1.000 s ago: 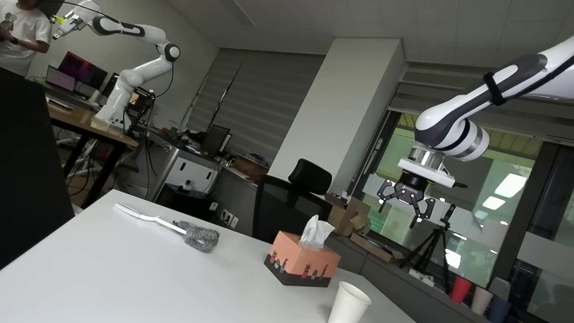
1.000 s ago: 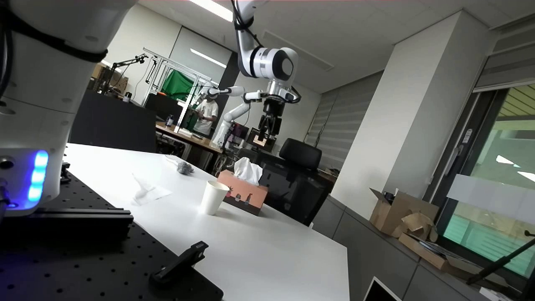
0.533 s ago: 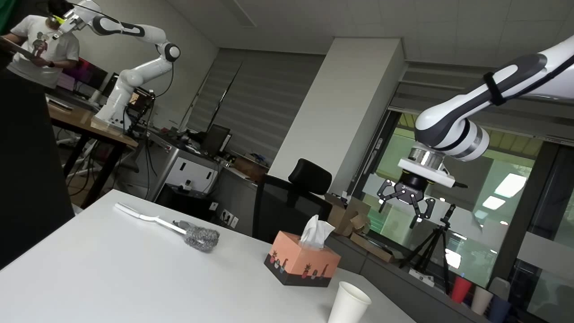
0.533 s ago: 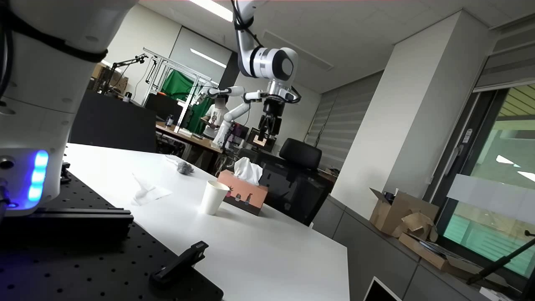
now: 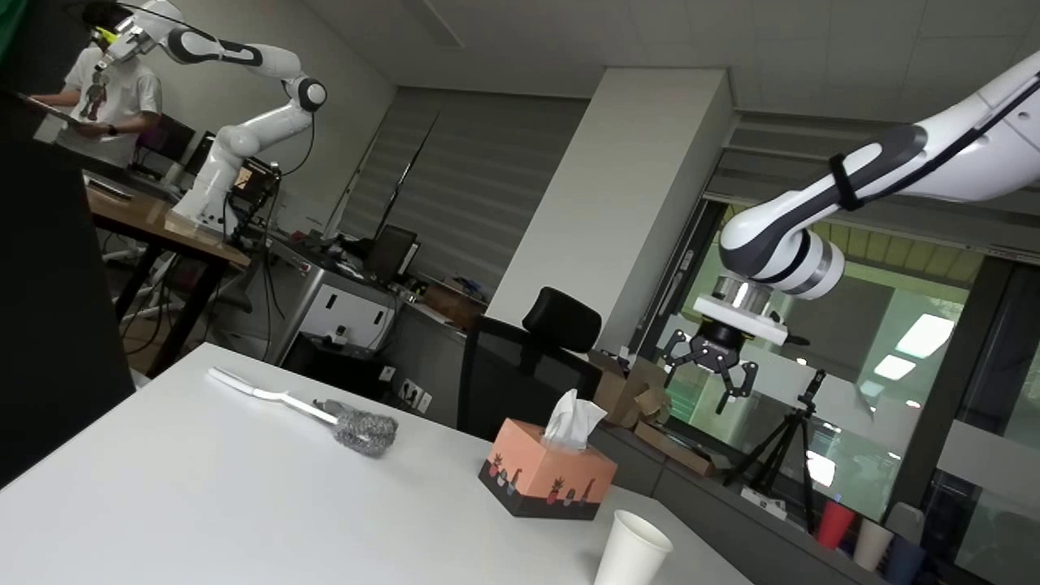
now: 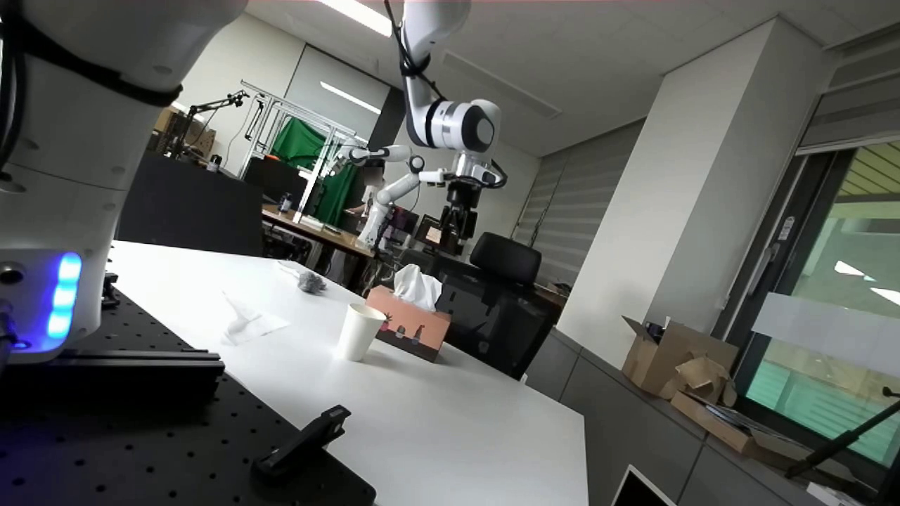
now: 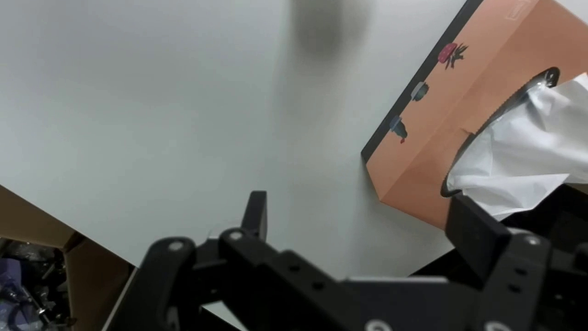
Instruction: Pull out a tissue from the box and put it on the table
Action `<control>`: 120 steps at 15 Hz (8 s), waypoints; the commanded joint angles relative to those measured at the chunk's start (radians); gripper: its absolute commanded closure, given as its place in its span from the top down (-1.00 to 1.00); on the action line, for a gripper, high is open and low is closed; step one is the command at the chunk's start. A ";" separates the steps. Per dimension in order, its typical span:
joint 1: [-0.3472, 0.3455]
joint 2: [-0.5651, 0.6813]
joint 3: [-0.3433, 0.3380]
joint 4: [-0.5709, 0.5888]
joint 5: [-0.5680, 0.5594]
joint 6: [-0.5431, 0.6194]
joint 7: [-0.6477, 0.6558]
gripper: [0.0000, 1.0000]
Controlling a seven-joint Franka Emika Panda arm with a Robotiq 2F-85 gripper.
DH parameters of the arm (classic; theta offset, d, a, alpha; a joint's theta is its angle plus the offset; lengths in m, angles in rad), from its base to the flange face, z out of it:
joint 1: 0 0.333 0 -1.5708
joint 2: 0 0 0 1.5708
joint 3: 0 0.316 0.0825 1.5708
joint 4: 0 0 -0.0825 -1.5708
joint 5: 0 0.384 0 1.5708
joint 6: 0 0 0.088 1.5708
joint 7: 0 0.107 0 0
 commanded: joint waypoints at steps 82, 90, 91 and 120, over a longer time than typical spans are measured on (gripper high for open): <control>0.231 0.309 0.087 0.503 0.257 -0.967 -0.074 -0.96; 0.243 0.363 0.097 0.520 0.255 -0.992 -0.096 -1.00; 0.247 0.382 0.103 0.518 0.256 -1.006 -0.121 -1.00; 0.371 0.370 0.046 0.125 0.237 -0.018 0.097 1.00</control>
